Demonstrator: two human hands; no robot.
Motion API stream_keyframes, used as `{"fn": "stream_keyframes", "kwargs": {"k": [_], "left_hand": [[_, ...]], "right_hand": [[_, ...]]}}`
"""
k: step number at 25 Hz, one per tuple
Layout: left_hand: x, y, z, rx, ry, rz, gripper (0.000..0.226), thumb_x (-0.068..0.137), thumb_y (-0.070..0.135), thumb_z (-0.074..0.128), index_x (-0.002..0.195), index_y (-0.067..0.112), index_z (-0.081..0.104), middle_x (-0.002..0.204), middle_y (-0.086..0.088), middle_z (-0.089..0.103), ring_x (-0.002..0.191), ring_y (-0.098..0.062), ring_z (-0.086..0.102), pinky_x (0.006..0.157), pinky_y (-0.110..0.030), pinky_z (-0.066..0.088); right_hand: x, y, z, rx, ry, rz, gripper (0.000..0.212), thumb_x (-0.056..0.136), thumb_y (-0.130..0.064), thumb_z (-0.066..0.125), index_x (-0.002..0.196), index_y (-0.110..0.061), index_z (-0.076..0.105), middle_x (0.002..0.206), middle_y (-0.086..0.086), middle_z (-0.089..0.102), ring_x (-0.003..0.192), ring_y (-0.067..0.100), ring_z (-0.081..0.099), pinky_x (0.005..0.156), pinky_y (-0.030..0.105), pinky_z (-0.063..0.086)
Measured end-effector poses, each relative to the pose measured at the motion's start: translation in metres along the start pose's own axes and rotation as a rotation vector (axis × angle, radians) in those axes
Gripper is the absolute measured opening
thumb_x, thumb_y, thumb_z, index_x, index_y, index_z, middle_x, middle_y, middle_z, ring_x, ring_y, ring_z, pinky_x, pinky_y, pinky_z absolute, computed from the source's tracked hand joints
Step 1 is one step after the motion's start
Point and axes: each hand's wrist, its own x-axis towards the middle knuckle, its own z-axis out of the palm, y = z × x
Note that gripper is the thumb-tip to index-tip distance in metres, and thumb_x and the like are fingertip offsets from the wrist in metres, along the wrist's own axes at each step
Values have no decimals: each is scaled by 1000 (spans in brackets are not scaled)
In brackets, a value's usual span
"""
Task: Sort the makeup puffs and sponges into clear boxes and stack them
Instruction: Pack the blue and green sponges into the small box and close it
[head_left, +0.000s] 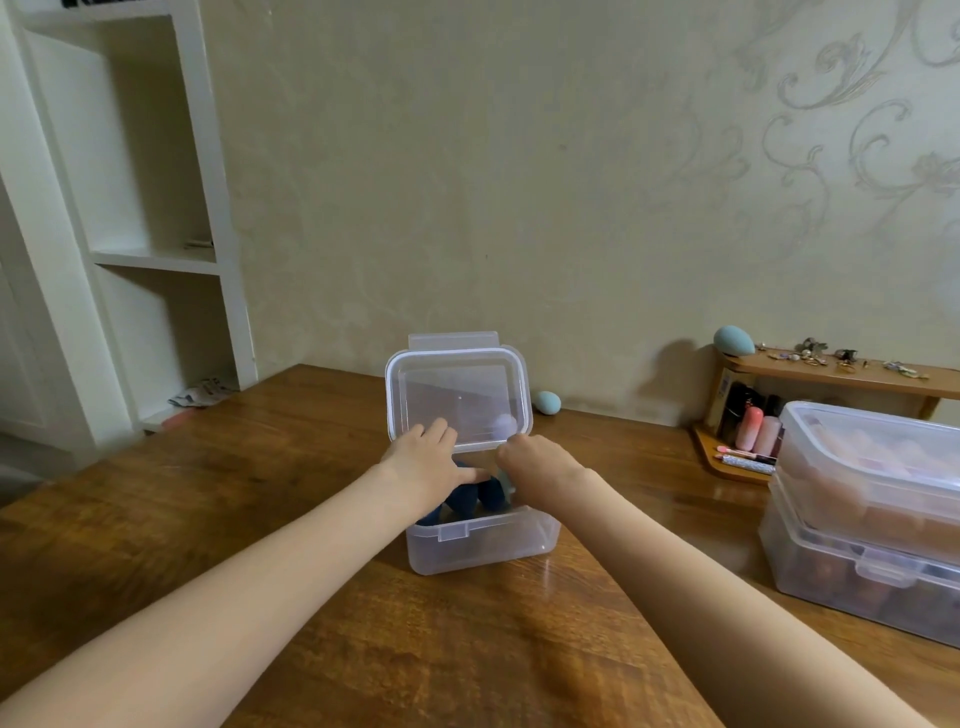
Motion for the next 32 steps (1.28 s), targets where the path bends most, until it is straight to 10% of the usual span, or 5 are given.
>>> {"fn": "stream_keyframes", "kwargs": {"k": [9, 13, 19, 28, 32], "left_hand": [[14, -15, -12, -130, -86, 107, 77, 90, 29, 55, 148, 38, 6, 148, -12, 17, 125, -33, 32, 102, -37, 36], [27, -20, 0, -76, -46, 212, 84, 88, 34, 53, 143, 51, -8, 143, -14, 18, 116, -33, 36, 92, -37, 38], [36, -22, 10, -60, -37, 243, 88, 88, 34, 54, 141, 51, -14, 146, -14, 11, 116, -34, 34, 91, -36, 38], [33, -20, 13, -65, -37, 220, 88, 89, 30, 52, 142, 50, -15, 141, -13, 16, 113, -32, 34, 84, -32, 33], [28, -17, 7, -106, -62, 212, 85, 88, 28, 52, 145, 45, -8, 139, -15, 21, 114, -34, 35, 93, -37, 38]], "right_hand": [[17, 40, -41, 604, -411, 127, 22, 90, 2, 52, 110, 1, 61, 105, 15, 71, 64, 14, 70, 71, 22, 58], [51, 85, -36, 803, -16, 297, 25, 89, 10, 40, 99, 5, 63, 80, 17, 68, 55, 19, 67, 63, 29, 58], [139, 120, 58, 243, -99, 402, 45, 89, -20, 42, 134, -25, 46, 146, 12, 35, 135, 37, 28, 108, 48, 31], [79, 112, 11, 684, 582, 533, 39, 79, -25, 71, 108, -2, 56, 107, 18, 63, 105, 35, 56, 86, 42, 46], [5, 64, -17, 1292, 365, 233, 38, 78, -20, 74, 106, -4, 54, 91, 12, 64, 75, 22, 64, 70, 33, 55]]}}
